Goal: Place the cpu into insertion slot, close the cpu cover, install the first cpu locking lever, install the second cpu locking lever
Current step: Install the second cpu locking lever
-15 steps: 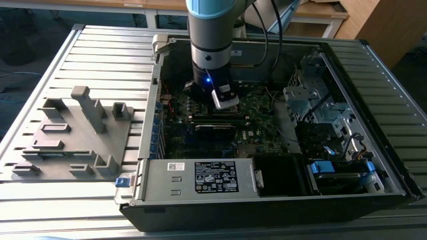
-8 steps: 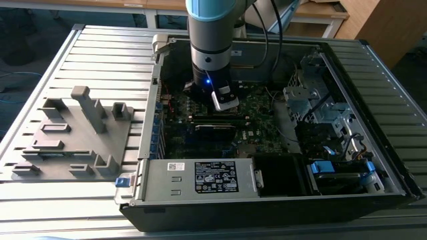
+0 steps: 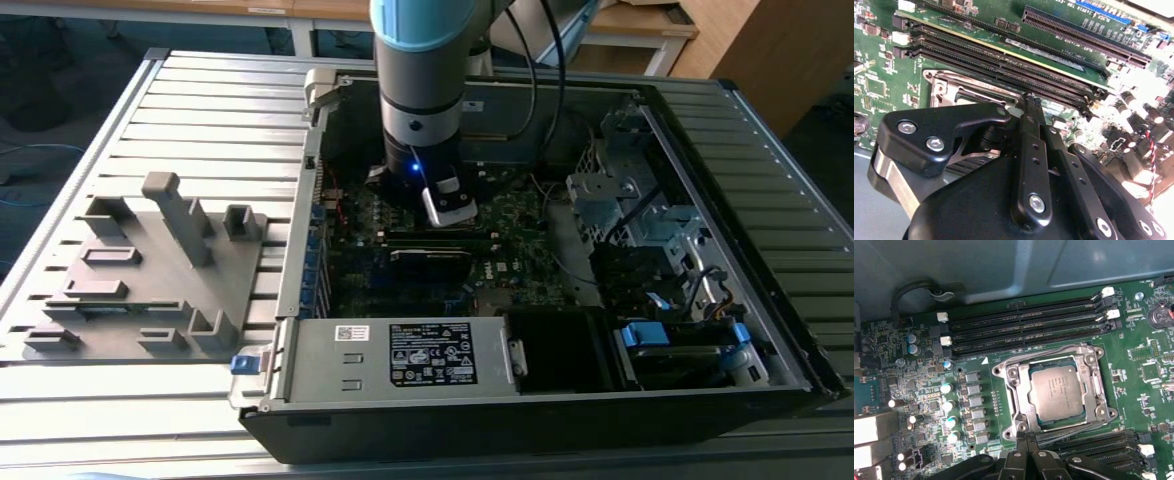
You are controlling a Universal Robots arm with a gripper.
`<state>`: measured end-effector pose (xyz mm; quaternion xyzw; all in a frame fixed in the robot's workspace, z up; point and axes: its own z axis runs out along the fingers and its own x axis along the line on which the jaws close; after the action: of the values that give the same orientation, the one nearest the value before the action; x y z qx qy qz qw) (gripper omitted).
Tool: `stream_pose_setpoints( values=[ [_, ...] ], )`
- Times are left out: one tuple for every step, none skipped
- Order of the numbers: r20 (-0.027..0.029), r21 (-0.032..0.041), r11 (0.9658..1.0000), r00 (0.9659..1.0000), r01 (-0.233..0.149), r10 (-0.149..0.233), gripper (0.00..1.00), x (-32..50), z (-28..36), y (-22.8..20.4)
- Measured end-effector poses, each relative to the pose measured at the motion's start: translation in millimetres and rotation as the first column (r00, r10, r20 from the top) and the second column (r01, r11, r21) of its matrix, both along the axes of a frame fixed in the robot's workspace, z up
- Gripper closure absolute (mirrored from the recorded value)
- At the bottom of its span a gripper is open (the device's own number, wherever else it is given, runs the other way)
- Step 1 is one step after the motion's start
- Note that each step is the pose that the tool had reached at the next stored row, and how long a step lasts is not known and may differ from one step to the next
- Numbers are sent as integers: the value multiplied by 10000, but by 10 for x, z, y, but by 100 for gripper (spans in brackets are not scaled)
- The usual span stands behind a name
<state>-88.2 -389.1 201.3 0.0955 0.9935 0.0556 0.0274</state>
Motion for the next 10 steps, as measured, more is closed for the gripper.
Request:
stream_pose_setpoints(
  values=[
    [0, 0, 10000, 10000, -1, 1, 89, -3, -2, 0],
    [0, 0, 10000, 10000, -2, 2, 89, -8, -5, -1],
    [-2, 0, 10000, 10000, -2, 2, 89, -14, -9, -1],
    [-2, 2, 10000, 10000, -2, 2, 89, -19, -13, -1],
    [-2, 6, 10000, 10000, -1, 1, 89, -25, -16, -1],
    [-1, 15, 10000, 10000, -2, 2, 89, -30, -20, -1],
    [0, 21, 10000, 10000, -2, 2, 89, -36, -23, -1],
    [-2, 28, 10000, 10000, -1, 1, 89, -41, -24, -1],
    [-3, 38, 10000, 10000, -1, 1, 89, -47, -25, -2],
    [-3, 53, 10000, 10000, -1, 1, 89, -51, -27, -2]
  ],
)
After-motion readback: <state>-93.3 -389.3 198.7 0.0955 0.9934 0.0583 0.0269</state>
